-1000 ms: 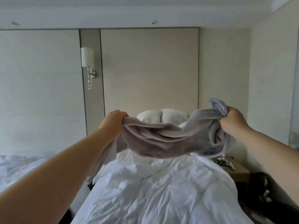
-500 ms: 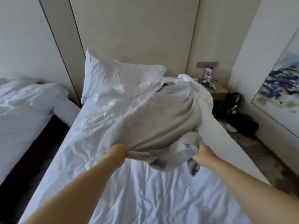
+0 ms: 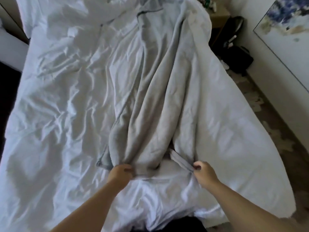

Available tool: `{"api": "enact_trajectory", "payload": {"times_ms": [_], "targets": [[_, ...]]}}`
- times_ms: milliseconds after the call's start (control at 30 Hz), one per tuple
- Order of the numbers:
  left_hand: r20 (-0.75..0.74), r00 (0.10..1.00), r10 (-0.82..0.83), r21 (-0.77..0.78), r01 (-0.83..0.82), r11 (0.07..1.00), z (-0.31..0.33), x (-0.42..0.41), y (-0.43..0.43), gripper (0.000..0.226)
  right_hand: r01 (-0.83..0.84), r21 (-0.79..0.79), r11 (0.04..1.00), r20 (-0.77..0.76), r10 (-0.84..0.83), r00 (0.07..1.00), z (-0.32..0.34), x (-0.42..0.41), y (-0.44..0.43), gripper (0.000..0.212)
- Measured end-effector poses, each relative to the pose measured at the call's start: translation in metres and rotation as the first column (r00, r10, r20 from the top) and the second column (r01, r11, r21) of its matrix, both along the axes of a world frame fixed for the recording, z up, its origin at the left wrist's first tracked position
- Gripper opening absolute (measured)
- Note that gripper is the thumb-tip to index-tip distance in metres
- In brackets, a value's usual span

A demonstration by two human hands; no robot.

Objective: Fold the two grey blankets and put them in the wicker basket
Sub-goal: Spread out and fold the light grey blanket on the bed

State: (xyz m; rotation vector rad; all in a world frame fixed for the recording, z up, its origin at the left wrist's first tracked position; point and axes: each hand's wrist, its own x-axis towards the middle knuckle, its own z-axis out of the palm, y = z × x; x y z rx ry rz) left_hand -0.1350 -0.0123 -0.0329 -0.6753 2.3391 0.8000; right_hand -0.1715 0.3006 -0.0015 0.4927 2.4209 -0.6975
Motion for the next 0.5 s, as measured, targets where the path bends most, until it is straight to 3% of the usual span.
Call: {"api": "enact_trajectory", "payload": {"times_ms": [100,200,300,333,400,433,500], "targets": [[-0.053,0.886,0.461,0.014,-0.461,0.887,-0.003,-0.001,-0.017,0.035,0.302,0.022,0.953,-0.054,-0.300,0.952,-0.004,-0.007,0.006,0.032],[0.105,0.618,0.779,0.136,-0.785,0.605,-0.019,-0.004,-0.037,0.046,0.490,-0.070,0.869,0.094,-0.484,0.870,-0.011,-0.011,0.010,0.022],[0.296,0.408,0.864,0.303,-0.898,0.320,-0.030,-0.012,-0.043,0.026,0.570,-0.176,0.803,0.279,-0.515,0.811,-0.020,-0.009,0.009,0.029],[0.312,0.340,0.887,0.313,-0.919,0.242,-0.033,-0.016,-0.043,0.011,0.550,-0.183,0.815,0.294,-0.488,0.822,-0.024,-0.008,0.007,0.027],[0.344,0.251,0.905,0.361,-0.925,0.119,-0.034,-0.023,-0.043,0.011,0.542,-0.199,0.817,0.278,-0.483,0.830,-0.030,-0.008,0.005,0.025],[0.356,0.257,0.899,0.408,-0.908,0.098,-0.031,-0.027,-0.041,0.010,0.553,-0.218,0.804,0.280,-0.491,0.825,-0.030,-0.011,0.005,0.027],[0.305,0.344,0.888,0.473,-0.864,0.172,-0.018,-0.039,-0.037,0.004,0.561,-0.235,0.794,0.266,-0.502,0.823,-0.025,-0.020,0.006,0.038]]}}
